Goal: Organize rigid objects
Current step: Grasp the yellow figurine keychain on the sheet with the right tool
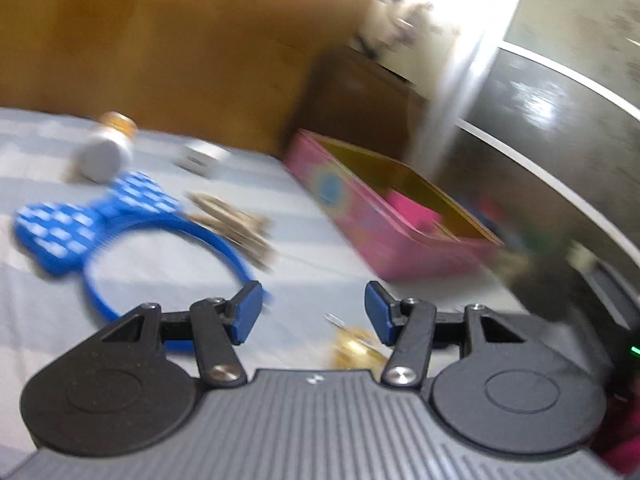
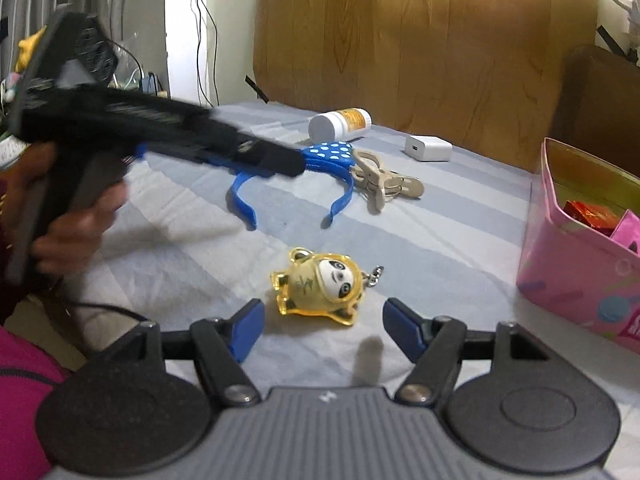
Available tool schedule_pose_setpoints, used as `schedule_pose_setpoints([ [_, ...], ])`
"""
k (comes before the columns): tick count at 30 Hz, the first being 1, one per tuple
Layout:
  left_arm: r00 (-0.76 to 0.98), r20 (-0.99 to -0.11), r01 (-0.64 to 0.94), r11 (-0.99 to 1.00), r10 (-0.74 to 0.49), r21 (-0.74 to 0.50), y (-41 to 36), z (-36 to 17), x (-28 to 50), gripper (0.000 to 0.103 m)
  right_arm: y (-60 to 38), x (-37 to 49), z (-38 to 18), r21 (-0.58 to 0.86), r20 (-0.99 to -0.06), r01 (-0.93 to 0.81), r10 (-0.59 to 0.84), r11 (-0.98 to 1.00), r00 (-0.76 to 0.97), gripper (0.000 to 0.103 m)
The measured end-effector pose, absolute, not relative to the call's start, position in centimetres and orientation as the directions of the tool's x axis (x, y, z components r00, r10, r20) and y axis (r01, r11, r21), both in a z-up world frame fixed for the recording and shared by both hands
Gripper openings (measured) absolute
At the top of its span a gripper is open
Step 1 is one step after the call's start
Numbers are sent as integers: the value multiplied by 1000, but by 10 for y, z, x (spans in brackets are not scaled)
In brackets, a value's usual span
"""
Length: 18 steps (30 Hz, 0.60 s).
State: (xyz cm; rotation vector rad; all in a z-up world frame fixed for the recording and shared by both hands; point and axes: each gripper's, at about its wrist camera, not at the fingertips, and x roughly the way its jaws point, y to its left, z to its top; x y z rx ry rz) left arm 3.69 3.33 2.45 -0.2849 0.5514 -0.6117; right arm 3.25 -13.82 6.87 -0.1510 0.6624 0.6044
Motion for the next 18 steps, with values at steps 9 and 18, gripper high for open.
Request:
schedule_pose_setpoints([
  [9, 543, -519, 474, 751, -660, -460, -4, -12, 55, 44, -130, 38, 58, 85, -620, -544, 472, 835, 627, 57],
  [18, 596, -446, 546, 744, -668, -384, -33, 34, 74, 39, -150, 37, 78, 89, -462, -447, 435, 890, 773, 49],
])
